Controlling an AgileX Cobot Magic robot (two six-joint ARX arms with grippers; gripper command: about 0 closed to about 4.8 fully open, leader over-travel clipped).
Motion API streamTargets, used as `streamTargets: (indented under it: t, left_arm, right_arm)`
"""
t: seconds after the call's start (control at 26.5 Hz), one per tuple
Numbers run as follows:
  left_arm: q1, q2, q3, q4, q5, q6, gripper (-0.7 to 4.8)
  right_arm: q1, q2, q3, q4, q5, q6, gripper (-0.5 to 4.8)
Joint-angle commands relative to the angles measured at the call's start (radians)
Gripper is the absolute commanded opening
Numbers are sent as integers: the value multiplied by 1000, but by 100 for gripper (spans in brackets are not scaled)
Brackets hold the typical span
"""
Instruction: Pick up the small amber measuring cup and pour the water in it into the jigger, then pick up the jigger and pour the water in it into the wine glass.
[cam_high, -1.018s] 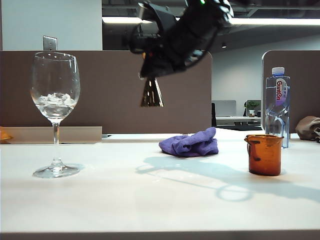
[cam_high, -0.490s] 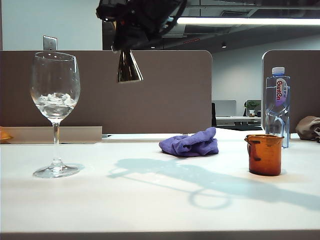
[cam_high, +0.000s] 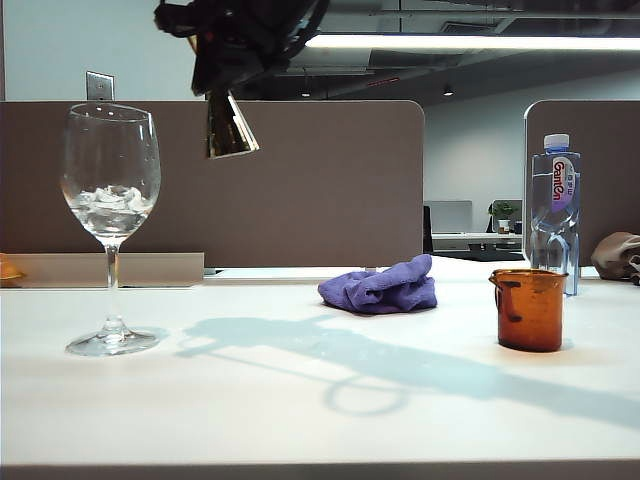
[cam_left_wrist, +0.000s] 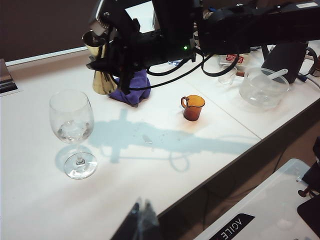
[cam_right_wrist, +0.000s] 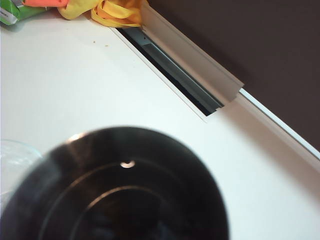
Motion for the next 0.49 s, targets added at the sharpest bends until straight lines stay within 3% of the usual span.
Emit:
streamTargets:
  t: [0.04,0.49]
  left_arm:
    - [-1,1,3,-3,1,-3,-2]
    - [-1,1,3,-3,1,-3,-2]
  right_arm:
    - [11,23,45,-14,2,-24,-1]
    - [19,46,59,-37,64,-183,-1]
